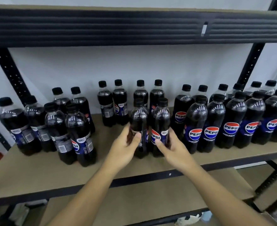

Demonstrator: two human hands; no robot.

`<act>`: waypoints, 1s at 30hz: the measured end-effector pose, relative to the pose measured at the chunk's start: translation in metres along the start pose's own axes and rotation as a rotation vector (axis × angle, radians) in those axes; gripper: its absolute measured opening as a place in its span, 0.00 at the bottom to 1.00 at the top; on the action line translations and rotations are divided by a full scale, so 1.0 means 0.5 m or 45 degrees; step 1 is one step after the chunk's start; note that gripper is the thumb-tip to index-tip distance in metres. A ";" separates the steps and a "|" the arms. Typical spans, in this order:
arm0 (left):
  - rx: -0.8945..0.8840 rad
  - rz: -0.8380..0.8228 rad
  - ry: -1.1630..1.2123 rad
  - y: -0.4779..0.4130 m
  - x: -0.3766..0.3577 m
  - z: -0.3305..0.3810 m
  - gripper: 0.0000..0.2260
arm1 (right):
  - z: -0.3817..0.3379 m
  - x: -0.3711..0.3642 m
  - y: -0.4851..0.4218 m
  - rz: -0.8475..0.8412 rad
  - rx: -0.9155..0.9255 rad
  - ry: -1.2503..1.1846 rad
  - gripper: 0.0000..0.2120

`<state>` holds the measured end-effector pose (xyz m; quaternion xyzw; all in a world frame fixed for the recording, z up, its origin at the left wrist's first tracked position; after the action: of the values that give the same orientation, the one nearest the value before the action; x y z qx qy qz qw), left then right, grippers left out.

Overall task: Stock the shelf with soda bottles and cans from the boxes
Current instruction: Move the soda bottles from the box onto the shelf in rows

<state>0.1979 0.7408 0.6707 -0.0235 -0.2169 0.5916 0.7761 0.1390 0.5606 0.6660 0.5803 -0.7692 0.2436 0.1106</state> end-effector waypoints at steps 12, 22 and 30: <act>0.267 0.108 -0.234 0.034 -0.023 -0.086 0.24 | 0.108 -0.020 0.000 0.030 -0.115 -0.101 0.31; 0.290 0.133 -0.269 0.044 -0.026 -0.082 0.21 | 0.109 -0.004 0.001 0.023 -0.041 -0.043 0.28; 0.318 0.109 -0.180 0.057 -0.024 -0.089 0.26 | 0.108 -0.001 0.003 0.008 -0.034 0.087 0.28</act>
<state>0.1856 0.7479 0.6181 0.1058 -0.1947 0.6469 0.7297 0.1438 0.5341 0.6193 0.5676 -0.7701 0.2535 0.1436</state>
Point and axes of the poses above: each hand's wrist, its own y-axis away from the middle knuckle, its own x-axis out of the back of the hand, z = x × y, the point moved 8 cm from there along -y, towards the middle knuckle, and after that the axes turned 5 degrees about z, right-handed, at the moved point
